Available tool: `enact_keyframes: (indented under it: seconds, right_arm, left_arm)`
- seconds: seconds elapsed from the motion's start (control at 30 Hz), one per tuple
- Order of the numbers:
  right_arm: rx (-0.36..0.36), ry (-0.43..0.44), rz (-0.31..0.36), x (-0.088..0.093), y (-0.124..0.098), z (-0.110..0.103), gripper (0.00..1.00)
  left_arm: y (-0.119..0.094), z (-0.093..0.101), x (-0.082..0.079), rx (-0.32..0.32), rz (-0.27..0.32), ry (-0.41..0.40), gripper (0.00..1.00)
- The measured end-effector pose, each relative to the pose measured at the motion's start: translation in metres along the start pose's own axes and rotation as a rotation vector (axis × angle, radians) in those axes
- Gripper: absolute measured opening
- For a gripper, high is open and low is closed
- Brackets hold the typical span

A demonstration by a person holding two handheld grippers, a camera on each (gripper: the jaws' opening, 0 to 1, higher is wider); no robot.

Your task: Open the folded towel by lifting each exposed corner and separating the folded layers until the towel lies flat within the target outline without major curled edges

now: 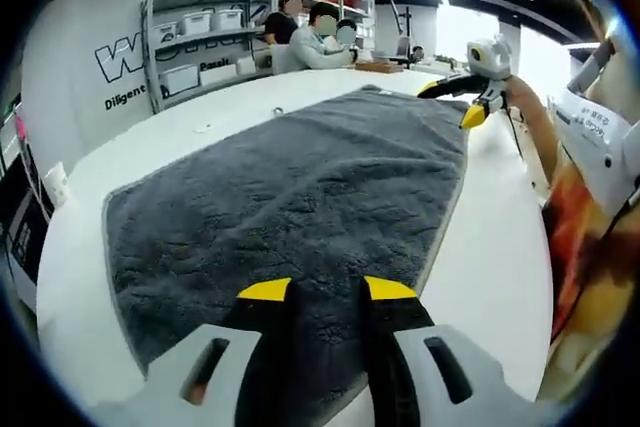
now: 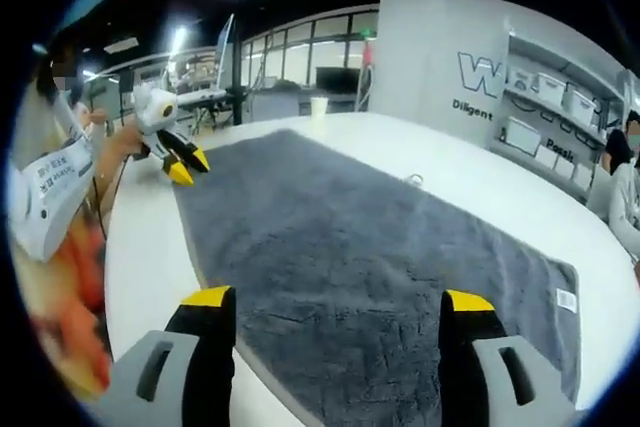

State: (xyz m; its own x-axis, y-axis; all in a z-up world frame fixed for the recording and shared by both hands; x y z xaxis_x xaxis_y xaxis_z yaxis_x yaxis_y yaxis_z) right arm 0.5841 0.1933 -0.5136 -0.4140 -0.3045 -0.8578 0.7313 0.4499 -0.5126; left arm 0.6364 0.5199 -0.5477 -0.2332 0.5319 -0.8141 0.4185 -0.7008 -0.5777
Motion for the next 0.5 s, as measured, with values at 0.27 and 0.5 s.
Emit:
enact_keyframes:
  seconds: [0.27,0.5]
  right_arm:
    - [0.0,-0.004,-0.014,0.003,0.0003,0.0,0.81]
    - [0.005,-0.016,-0.029,0.0049,0.0002,-0.0001,0.8]
  left_arm:
    - [-0.0031,0.003,0.0028,-0.023,0.018,-0.019,0.21]
    - [-0.007,0.0062,0.0052,-0.022,0.027,-0.025,0.2]
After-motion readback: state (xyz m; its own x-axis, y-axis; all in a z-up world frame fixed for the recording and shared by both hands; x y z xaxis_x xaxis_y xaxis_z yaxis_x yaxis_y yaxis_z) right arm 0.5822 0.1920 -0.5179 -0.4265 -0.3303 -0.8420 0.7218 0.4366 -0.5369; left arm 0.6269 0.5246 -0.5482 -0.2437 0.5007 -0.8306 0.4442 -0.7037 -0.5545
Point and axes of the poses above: the point that each gripper's makers call its tool centre point, and the gripper's own axes: y roughly forward along the fingers, z roughly to its right, x roughly out of its underside, the point moved 2 cm from there along -y, roughly backward along the fingers, and after that the axes turned 3 degrees about y, right-handed, at the moved point
